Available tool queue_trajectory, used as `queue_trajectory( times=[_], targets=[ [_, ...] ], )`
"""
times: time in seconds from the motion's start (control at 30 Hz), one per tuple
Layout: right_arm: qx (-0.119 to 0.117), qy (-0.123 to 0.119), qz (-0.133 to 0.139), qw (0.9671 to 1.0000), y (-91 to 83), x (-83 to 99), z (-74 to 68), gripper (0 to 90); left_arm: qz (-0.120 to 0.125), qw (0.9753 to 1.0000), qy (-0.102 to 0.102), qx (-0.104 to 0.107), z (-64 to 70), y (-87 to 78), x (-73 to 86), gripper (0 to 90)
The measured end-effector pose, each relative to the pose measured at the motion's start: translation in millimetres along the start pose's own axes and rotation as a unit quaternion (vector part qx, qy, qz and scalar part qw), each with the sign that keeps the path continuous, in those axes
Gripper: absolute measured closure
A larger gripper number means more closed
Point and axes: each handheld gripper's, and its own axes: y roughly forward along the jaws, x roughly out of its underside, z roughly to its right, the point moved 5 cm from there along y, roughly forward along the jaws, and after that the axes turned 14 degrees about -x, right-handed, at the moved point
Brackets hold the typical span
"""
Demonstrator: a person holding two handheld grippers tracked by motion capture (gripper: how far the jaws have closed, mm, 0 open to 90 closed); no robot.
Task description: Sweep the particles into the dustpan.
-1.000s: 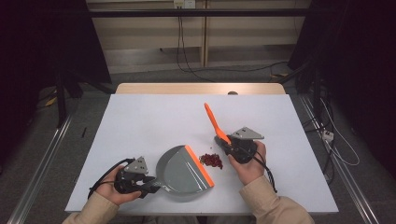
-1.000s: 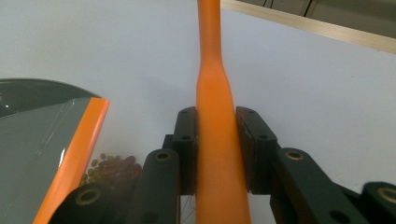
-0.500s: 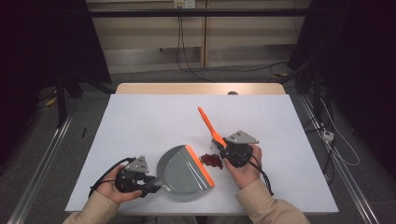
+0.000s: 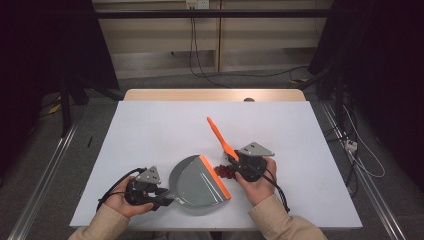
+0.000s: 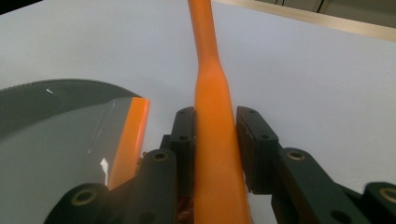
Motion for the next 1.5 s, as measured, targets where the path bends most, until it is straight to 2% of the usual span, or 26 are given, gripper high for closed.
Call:
queue_trajectory(
  times=[0.07,0.13,0.23,0.37,0.57,0.7,0.83,1.03,1.1,1.23,1.37,1.5],
  targets=[
    [-0.002,0.001,0.001,1.0000,1.3,0.2,-2.5,69.9,-0.003,1.0000,0.005,-0.001,-0.3,0.2,-0.9,63.0],
    [-0.005,0.003,0.001,1.0000,2.3,0.7,-4.9,69.7,-0.001,1.0000,-0.003,0.000,1.4,1.5,-2.3,63.0],
    [-0.014,0.015,0.004,0.9998,2.7,1.0,-8.6,69.6,-0.001,1.0000,0.000,0.001,1.5,2.7,-4.0,62.9],
    [-0.023,0.017,0.006,0.9996,3.6,0.7,-12.9,69.7,-0.001,1.0000,-0.003,0.000,2.4,3.5,-5.3,62.9],
    [-0.007,0.004,-0.007,0.9999,0.0,-3.1,-6.4,70.6,0.002,1.0000,-0.005,0.001,2.2,3.6,-4.7,62.9],
    [-0.010,-0.001,-0.043,0.9990,-2.0,-8.0,-1.8,70.9,0.003,1.0000,-0.006,0.002,1.8,3.7,-4.5,62.9],
    [0.004,-0.007,-0.073,0.9973,-2.0,-12.0,-0.6,71.1,0.003,1.0000,-0.005,0.003,1.5,3.6,-4.2,62.8],
    [0.017,-0.011,-0.133,0.9910,2.6,-14.5,4.6,69.5,0.002,1.0000,0.001,0.005,0.2,3.4,-3.5,62.8],
    [0.018,-0.013,-0.142,0.9897,4.5,-13.0,7.2,70.3,0.002,1.0000,-0.002,0.006,0.4,3.6,-3.6,62.8],
    [0.005,0.012,-0.117,0.9931,4.9,-10.9,4.0,71.3,0.002,0.9999,-0.008,0.006,1.0,3.9,-4.4,62.9],
    [-0.001,0.017,-0.109,0.9939,7.8,-8.9,-6.0,71.4,0.002,0.9999,-0.008,0.006,1.1,3.9,-4.9,62.9],
    [-0.004,0.032,-0.097,0.9947,9.3,-8.5,-10.0,71.4,-0.001,1.0000,-0.005,0.007,0.5,4.0,-5.0,62.9]
  ],
)
